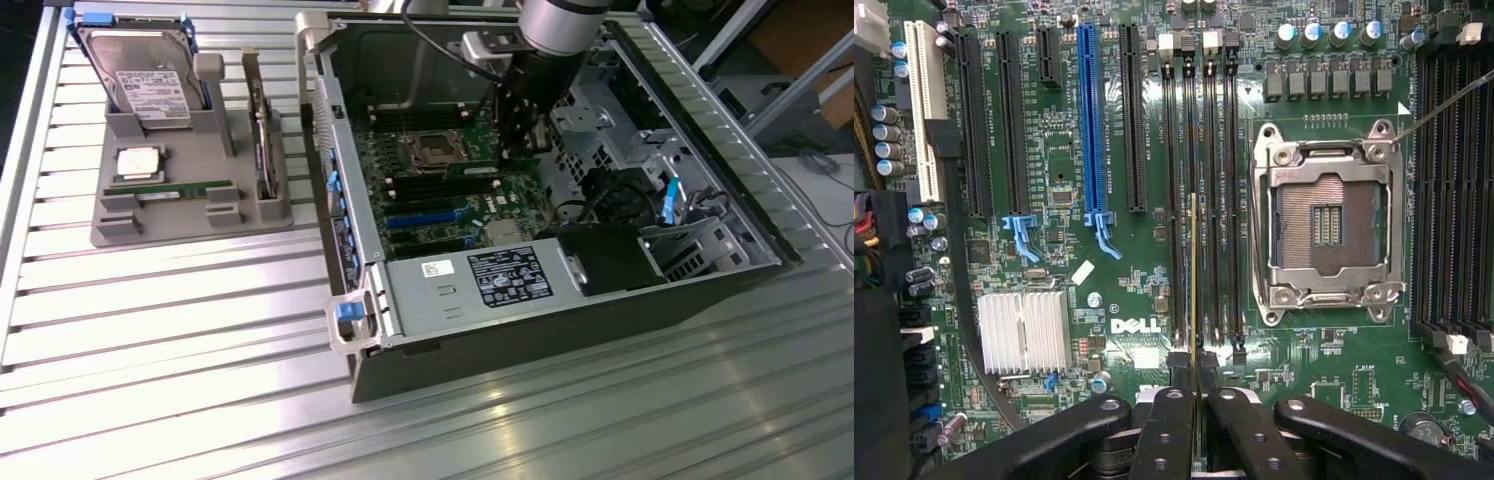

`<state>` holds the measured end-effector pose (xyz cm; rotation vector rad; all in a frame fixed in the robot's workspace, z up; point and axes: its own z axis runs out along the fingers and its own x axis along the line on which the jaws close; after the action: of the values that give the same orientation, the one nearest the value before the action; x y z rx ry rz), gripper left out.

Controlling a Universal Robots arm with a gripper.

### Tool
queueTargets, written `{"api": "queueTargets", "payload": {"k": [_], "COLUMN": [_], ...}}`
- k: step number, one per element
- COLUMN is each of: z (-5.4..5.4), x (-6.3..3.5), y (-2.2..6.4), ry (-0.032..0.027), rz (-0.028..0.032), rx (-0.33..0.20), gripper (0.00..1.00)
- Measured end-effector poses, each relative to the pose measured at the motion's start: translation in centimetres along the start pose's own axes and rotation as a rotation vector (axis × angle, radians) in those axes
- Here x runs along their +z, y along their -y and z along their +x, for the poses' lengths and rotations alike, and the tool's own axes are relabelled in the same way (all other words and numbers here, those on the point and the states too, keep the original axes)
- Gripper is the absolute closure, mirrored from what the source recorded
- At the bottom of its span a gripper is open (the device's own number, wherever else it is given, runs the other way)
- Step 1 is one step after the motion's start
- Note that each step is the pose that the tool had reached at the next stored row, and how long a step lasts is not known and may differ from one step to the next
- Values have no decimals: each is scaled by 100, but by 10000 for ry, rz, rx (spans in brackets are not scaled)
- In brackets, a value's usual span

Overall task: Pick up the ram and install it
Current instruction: 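Insert the ram into the slot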

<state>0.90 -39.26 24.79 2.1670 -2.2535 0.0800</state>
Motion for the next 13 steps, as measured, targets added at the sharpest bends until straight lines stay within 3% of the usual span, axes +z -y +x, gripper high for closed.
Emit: {"api": "queueTargets", "payload": {"k": [13], "z": [-3], "x": [69], "y": [-2], "ry": [0], "rz": [0], "rx": [0], "gripper": [88]}}
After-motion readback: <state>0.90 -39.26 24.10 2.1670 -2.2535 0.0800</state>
